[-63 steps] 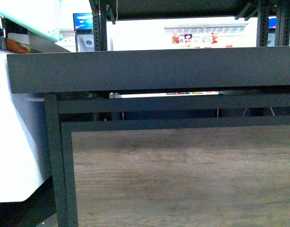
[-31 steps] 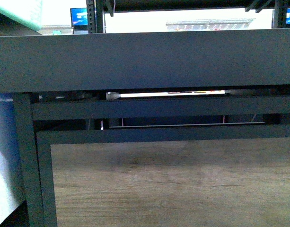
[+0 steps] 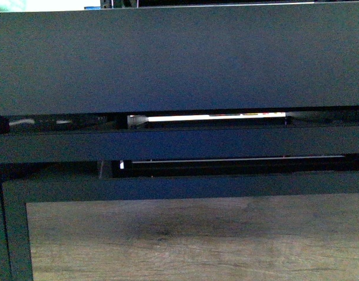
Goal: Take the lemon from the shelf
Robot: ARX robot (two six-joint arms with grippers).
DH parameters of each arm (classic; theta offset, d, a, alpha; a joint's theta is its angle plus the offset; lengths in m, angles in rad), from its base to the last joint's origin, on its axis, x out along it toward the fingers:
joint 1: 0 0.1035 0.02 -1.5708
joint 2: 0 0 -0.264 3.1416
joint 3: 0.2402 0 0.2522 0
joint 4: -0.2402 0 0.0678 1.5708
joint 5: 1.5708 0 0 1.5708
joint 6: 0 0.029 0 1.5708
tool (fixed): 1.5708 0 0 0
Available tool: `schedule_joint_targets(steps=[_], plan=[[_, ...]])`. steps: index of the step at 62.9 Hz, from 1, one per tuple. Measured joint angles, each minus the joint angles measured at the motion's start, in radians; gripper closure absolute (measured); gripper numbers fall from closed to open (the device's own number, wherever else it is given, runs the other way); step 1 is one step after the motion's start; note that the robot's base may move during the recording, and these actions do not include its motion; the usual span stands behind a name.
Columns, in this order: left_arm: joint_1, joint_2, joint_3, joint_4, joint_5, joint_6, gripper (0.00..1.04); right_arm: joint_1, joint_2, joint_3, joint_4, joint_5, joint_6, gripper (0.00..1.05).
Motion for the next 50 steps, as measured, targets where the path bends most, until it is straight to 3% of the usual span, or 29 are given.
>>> schedule_joint_targets(steps=[50], plan=[[0.000,0.000,0.000,0.000,0.000,0.000,0.08,0.000,0.000,0.000,0.000,0.000,0.000,0.02]])
